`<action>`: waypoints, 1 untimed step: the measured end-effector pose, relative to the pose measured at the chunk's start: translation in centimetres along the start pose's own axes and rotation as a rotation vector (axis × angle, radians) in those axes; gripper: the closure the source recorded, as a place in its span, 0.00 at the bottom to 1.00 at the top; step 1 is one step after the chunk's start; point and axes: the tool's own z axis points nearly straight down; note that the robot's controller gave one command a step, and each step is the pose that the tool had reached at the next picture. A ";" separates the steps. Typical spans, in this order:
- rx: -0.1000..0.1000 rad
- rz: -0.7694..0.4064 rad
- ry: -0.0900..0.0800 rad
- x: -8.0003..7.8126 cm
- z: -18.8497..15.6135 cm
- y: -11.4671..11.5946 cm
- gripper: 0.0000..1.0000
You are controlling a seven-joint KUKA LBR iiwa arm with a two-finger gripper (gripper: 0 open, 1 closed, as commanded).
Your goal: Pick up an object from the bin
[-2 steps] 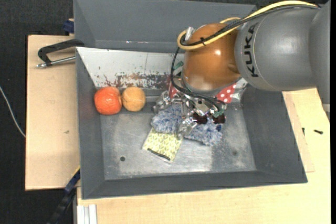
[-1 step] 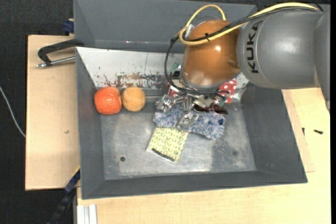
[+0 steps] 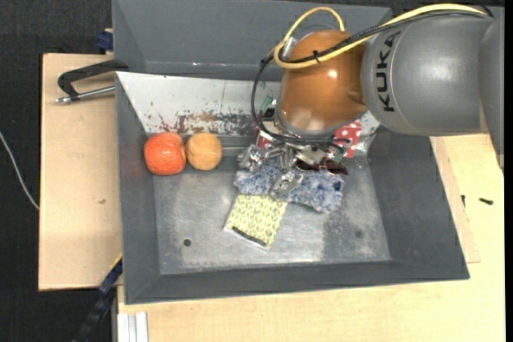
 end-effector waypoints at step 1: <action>0.001 0.000 0.000 -0.1 -0.2 0.0 1.00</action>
Offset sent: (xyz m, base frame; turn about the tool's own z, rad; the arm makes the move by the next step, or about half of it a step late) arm 0.0001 -0.0001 0.0377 0.0000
